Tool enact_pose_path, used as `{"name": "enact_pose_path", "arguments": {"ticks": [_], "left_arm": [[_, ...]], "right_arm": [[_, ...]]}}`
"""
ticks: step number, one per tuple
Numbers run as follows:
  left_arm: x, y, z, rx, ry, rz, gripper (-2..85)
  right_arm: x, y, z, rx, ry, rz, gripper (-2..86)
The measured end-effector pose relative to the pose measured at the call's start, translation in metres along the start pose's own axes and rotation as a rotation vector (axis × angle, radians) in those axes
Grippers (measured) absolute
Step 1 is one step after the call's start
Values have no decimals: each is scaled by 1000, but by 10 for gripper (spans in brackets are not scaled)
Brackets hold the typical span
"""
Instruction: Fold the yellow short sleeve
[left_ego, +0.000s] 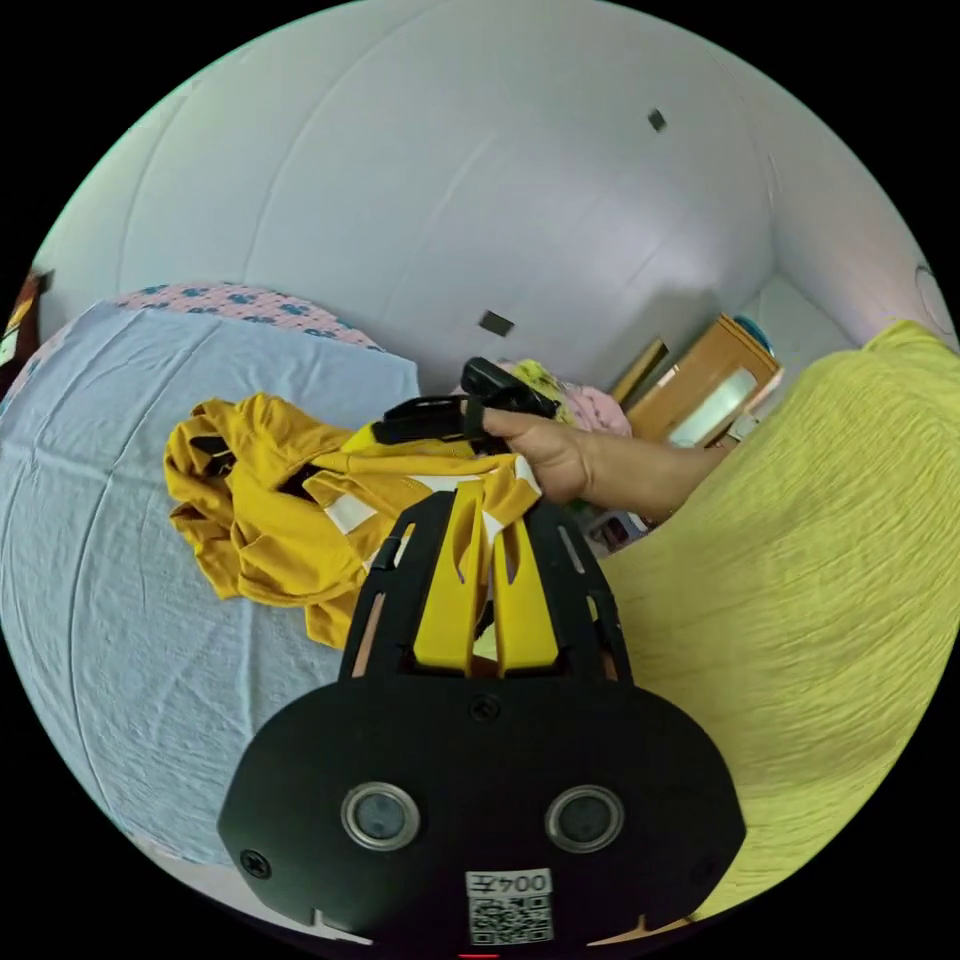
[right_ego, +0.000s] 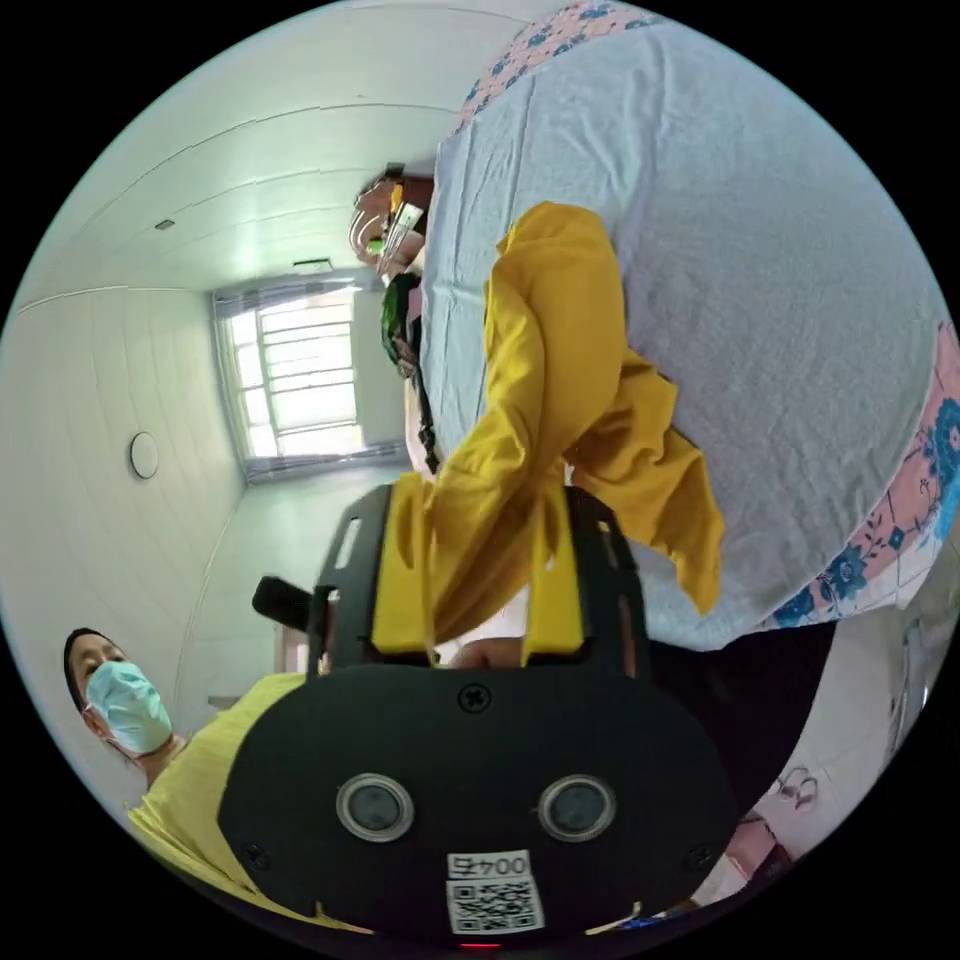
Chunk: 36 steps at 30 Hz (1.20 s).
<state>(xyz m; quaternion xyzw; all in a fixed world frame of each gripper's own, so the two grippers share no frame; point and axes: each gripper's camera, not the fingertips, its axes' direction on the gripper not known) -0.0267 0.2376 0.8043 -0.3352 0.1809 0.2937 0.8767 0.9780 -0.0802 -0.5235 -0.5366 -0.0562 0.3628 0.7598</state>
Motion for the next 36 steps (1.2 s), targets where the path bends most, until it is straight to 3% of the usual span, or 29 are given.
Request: {"name": "enact_pose_path", "arguments": {"ticks": [2,7,17,26,36], "left_arm": [[-1,1,10,-19,54,52,2],[-23,12,21,-23,96,-8,10],[-39,54,-10,74,-220,-273,2],[29,37,6,25,-764,-203,7],[60,33,16,16,-866,-187,10]], "right_arm": [[-24,3,1,130,62,18,42],[-77,16,-27,341,376,-51,39],[-108,-1,66,298,1220,-344,78],[-114,-9,216,39,1375,-839,88],[-92,-12,245,-169,1501,-1025,87]]}}
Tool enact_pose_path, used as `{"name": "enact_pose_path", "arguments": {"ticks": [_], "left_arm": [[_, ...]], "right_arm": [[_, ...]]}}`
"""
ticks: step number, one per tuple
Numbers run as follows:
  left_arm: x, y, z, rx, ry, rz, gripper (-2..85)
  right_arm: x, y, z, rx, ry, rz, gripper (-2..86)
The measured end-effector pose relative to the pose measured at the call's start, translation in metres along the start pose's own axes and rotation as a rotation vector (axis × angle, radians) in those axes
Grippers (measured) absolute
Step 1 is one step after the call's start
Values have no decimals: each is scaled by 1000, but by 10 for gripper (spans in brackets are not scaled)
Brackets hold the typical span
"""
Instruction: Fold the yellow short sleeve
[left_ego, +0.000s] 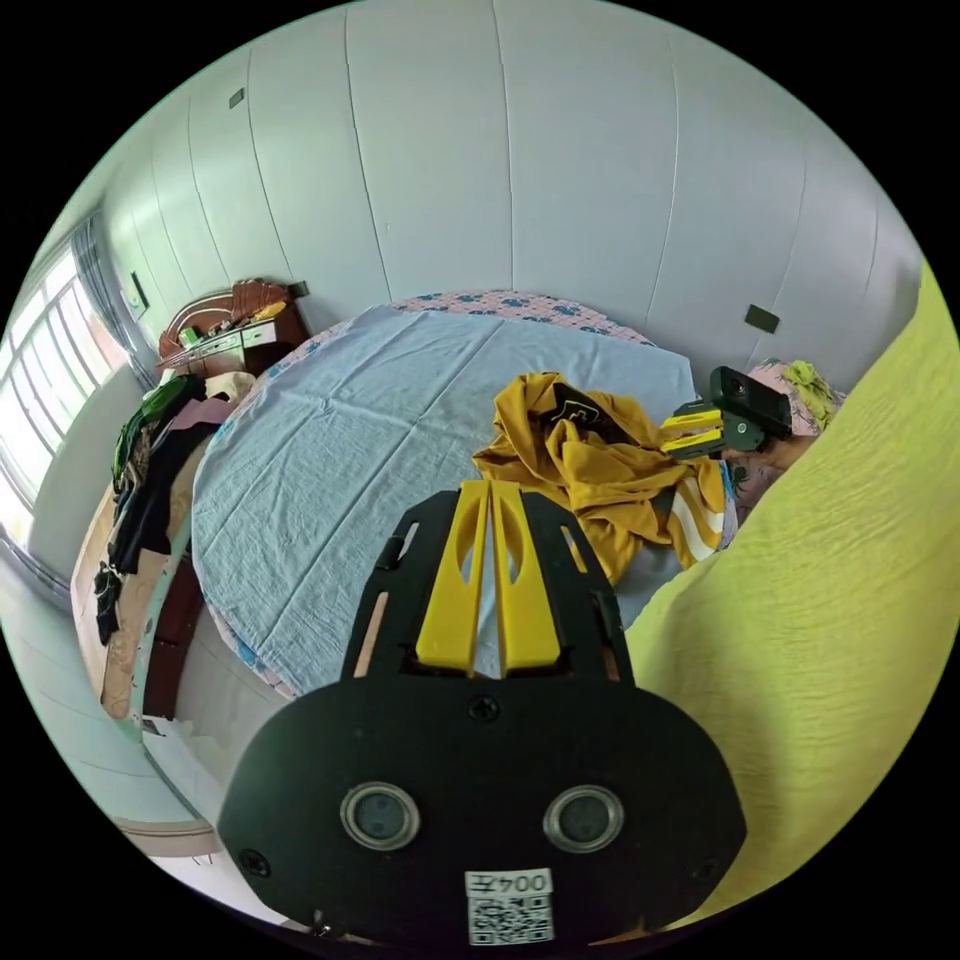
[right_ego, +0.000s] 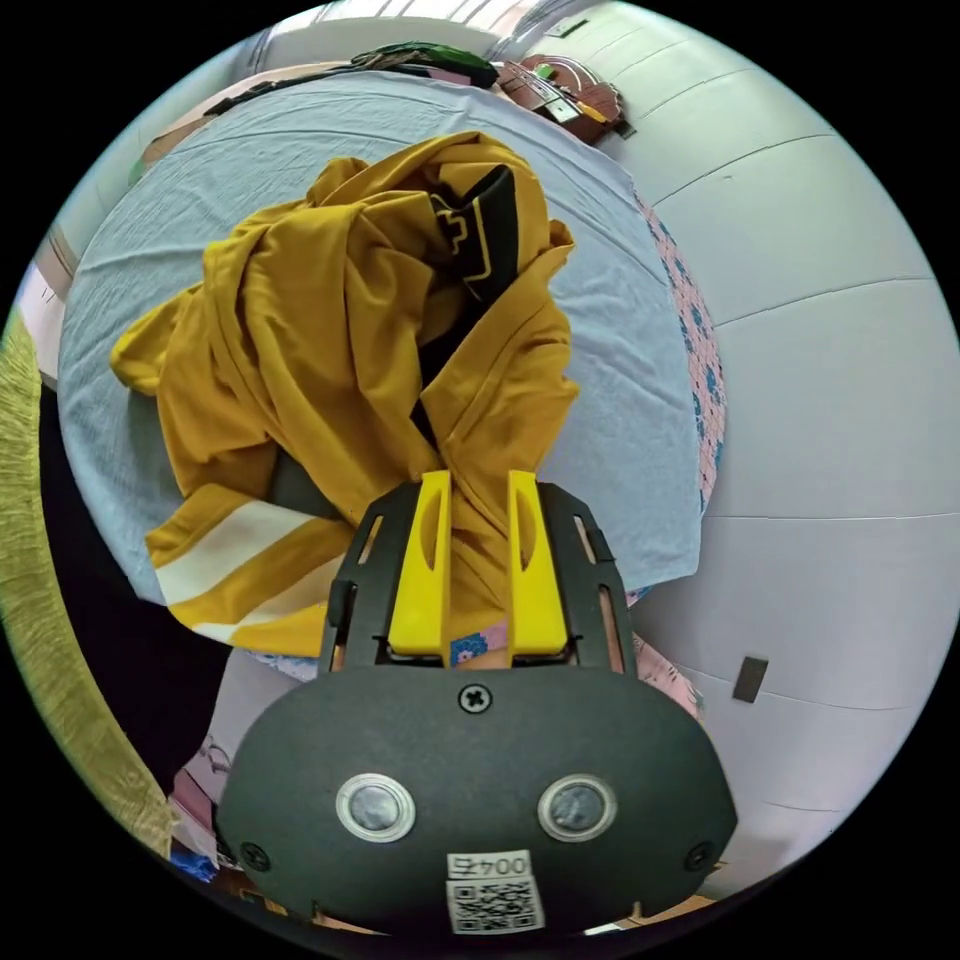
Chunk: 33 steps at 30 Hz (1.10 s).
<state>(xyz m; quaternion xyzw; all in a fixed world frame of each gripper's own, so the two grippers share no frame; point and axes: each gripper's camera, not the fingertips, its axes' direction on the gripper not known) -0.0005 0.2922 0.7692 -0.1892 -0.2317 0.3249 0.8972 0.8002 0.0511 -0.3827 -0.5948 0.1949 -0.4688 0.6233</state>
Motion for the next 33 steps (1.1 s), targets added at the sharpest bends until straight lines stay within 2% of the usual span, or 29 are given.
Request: {"name": "enact_pose_path", "arguments": {"ticks": [6,11,14,26,33], "left_arm": [[1,2,-2,-2,34,-25,12],[-7,10,-2,28,98,-78,11],[-13,15,-1,36,143,-92,11],[-46,52,-15,62,173,-172,12],[-60,70,-18,47,190,-233,13]], "right_arm": [[19,-2,-10,50,-24,72,17],[65,9,-3,71,-243,435,35],[66,12,0,63,-260,506,50],[8,59,-15,12,-73,160,88],[-7,65,-2,10,35,75,89]]}}
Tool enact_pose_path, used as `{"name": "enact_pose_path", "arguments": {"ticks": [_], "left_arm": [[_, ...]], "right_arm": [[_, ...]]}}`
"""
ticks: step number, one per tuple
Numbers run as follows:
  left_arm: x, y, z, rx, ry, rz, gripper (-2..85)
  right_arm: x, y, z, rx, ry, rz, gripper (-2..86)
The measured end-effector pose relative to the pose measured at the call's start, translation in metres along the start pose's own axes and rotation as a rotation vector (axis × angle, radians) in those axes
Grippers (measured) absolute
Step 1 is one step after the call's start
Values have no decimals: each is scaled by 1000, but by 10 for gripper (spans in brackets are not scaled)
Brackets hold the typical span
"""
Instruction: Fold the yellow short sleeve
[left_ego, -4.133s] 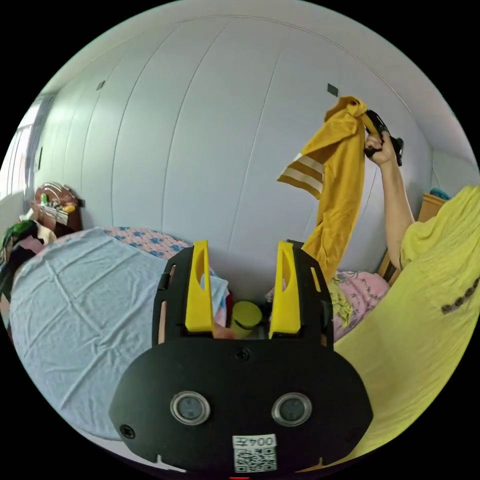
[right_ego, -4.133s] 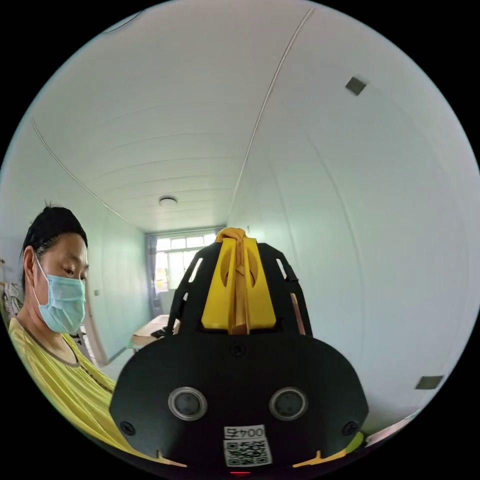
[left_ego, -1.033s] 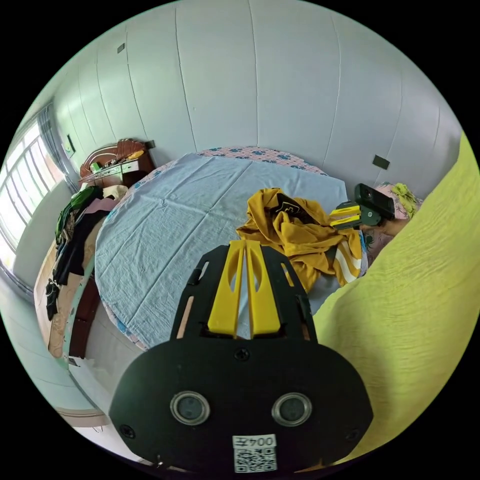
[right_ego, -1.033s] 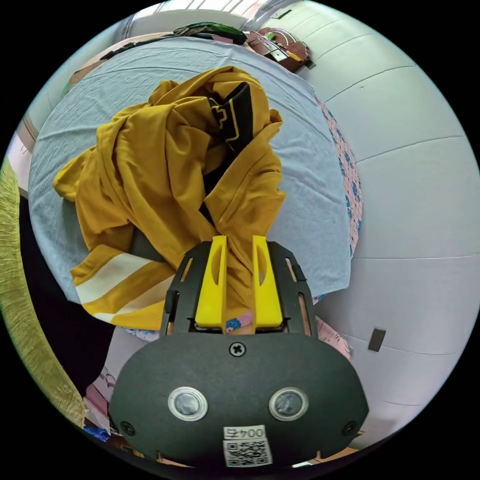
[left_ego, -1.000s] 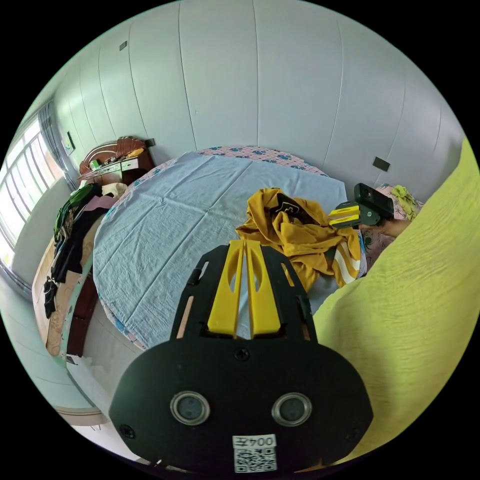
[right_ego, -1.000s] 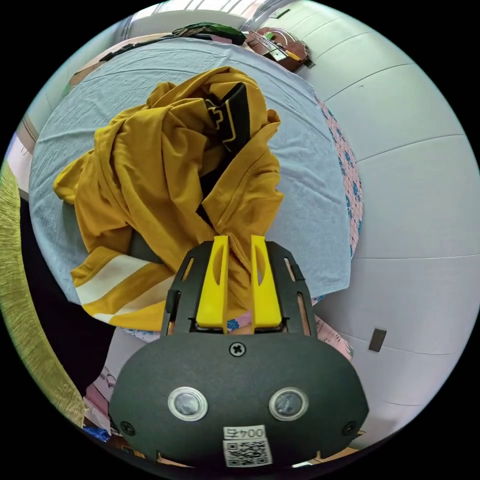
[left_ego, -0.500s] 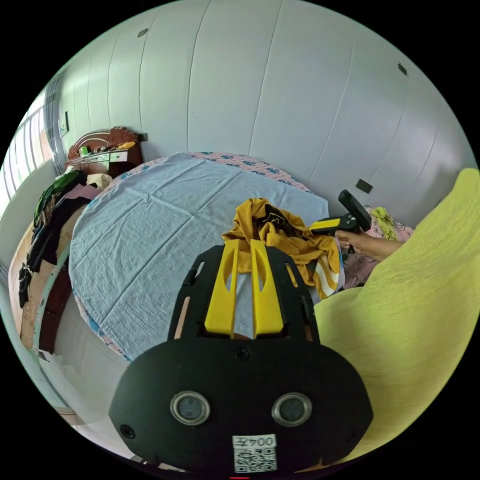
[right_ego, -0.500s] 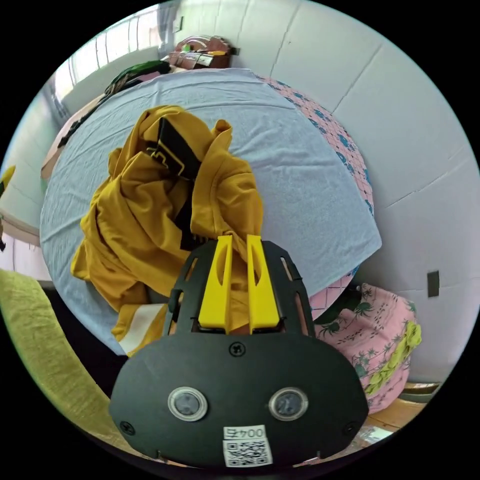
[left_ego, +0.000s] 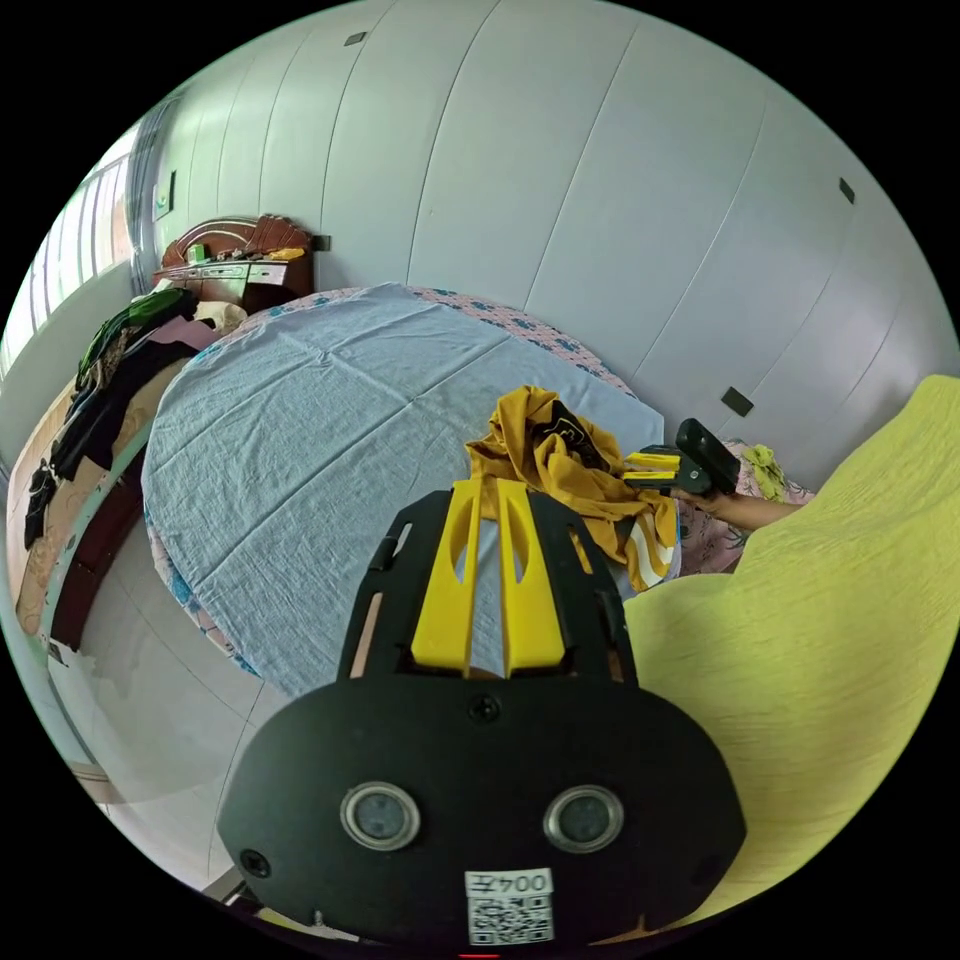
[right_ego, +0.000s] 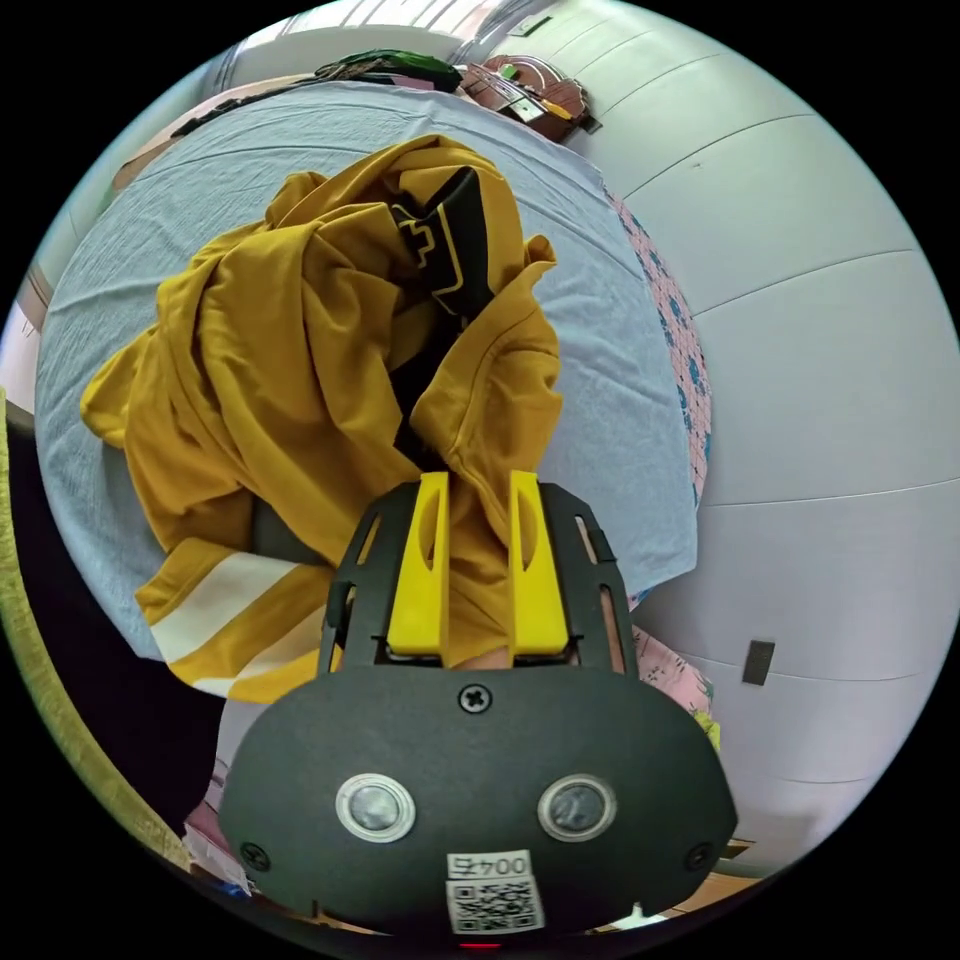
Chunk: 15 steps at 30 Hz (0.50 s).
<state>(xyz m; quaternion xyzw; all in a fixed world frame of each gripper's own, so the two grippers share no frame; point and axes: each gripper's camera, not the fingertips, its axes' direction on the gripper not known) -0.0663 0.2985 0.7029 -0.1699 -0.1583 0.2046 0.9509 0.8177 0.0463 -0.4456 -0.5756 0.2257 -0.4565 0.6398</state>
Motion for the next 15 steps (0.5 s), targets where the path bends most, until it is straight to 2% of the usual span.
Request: {"name": "enact_pose_path", "arguments": {"ticks": [3,6,11,15], "left_arm": [[-4,1,-1,-6,1,-6,14],[-8,3,-4,-1,6,-11,15],[-17,7,-11,34,16,0,19],[-24,9,-13,65,36,13,26]], "right_arm": [[9,6,8,-11,-47,41,20],[32,23,0,22,-148,104,1],[122,67,-67,263,-250,356,-6],[180,94,-122,473,-353,442,-6]]}}
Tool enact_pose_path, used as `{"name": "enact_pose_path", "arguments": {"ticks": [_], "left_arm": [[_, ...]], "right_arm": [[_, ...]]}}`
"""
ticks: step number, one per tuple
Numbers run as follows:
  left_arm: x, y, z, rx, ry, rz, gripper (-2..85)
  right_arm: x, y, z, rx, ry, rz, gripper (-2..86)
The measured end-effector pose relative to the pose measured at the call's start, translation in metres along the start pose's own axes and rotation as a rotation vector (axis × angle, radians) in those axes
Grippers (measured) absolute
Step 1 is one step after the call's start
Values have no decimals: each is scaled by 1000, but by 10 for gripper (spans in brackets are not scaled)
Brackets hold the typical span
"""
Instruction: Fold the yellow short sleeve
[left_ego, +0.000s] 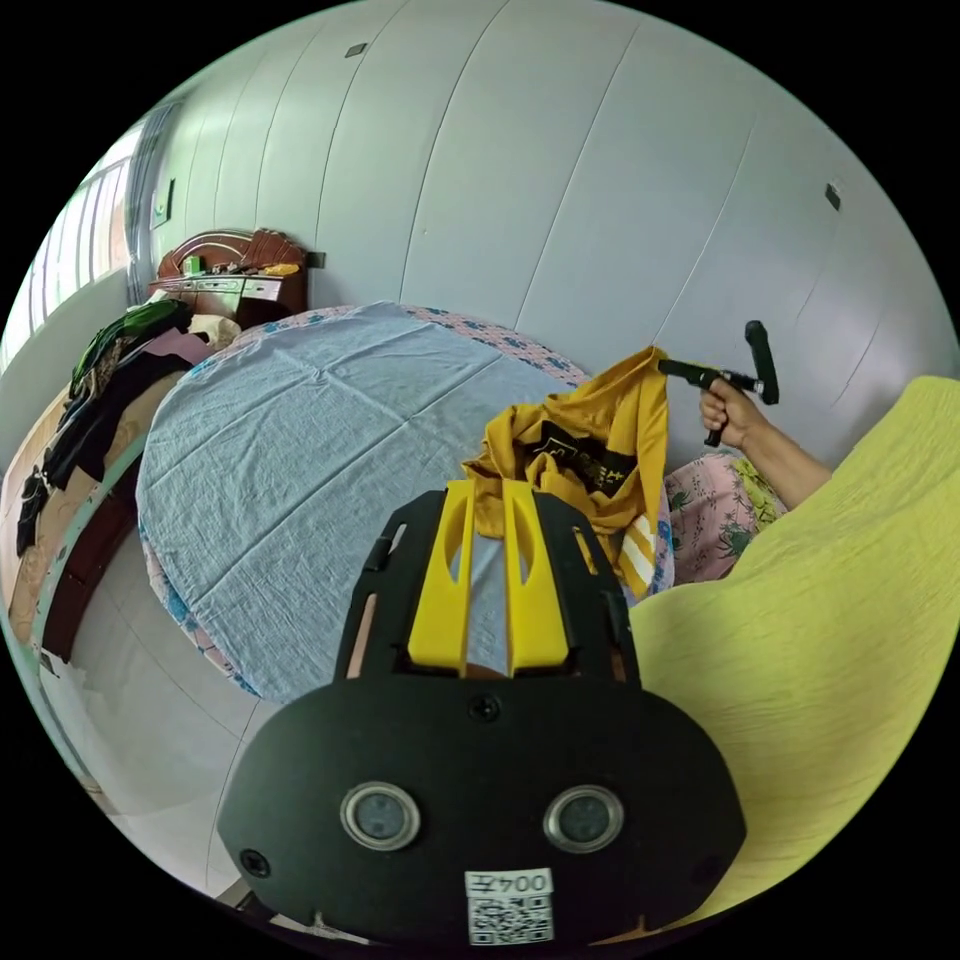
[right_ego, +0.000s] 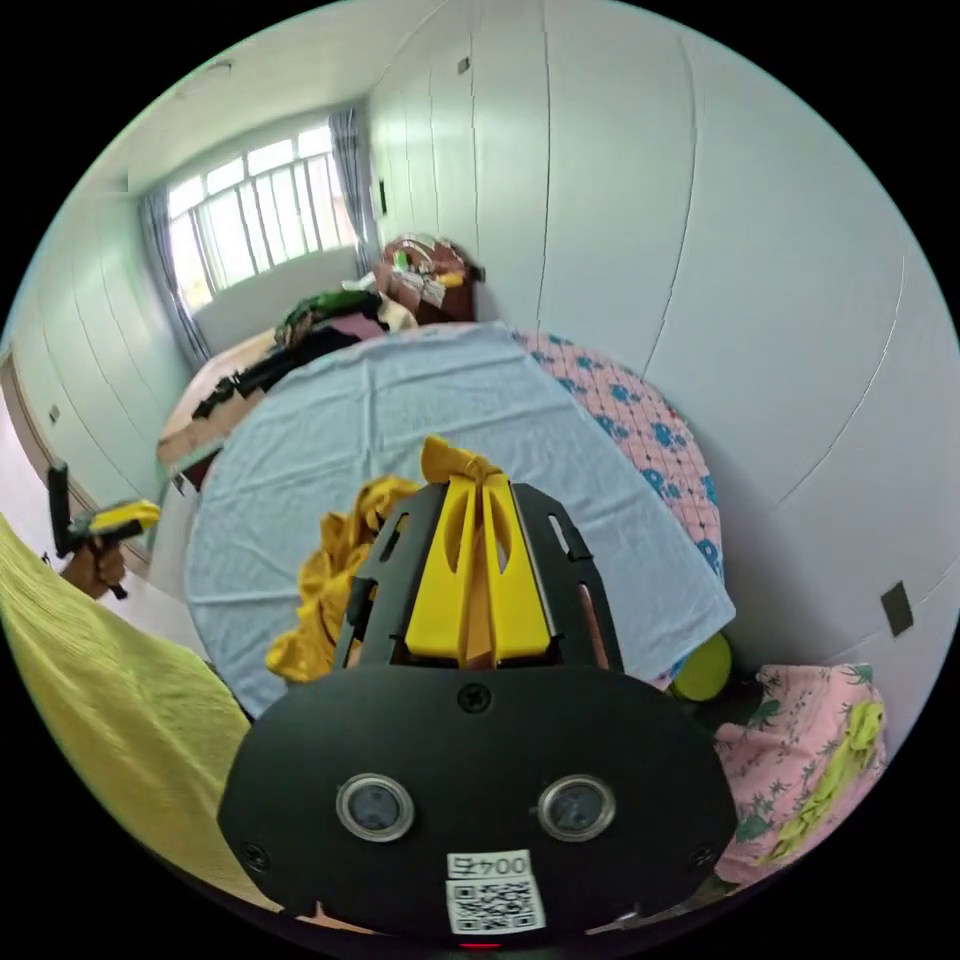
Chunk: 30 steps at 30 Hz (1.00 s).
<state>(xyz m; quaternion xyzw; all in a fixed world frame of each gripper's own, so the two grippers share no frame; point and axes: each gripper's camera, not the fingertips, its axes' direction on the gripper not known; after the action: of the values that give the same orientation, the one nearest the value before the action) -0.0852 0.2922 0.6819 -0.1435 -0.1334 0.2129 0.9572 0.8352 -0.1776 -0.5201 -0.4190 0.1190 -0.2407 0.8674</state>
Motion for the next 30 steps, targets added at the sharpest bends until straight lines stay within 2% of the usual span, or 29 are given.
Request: {"name": "enact_pose_path", "arguments": {"ticks": [3,9,16,19,22,25,30], "left_arm": [[-8,5,-2,34,15,-4,39],[-29,8,-12,71,40,19,75],[-45,10,-33,159,44,33,102],[-43,18,-36,182,32,53,114],[-41,25,-38,207,73,47,126],[-33,25,-47,239,111,51,136],[-7,15,-80,347,127,113,139]], "right_arm": [[9,-14,-45,106,-77,6,-7],[16,-31,-121,321,-400,-37,-7],[20,-63,-225,510,-691,-283,-7],[27,-73,-267,614,-764,-312,-7],[36,-82,-295,693,-815,-266,-7],[46,-89,-306,741,-820,-119,-7],[48,-85,-297,795,-740,130,-8]]}}
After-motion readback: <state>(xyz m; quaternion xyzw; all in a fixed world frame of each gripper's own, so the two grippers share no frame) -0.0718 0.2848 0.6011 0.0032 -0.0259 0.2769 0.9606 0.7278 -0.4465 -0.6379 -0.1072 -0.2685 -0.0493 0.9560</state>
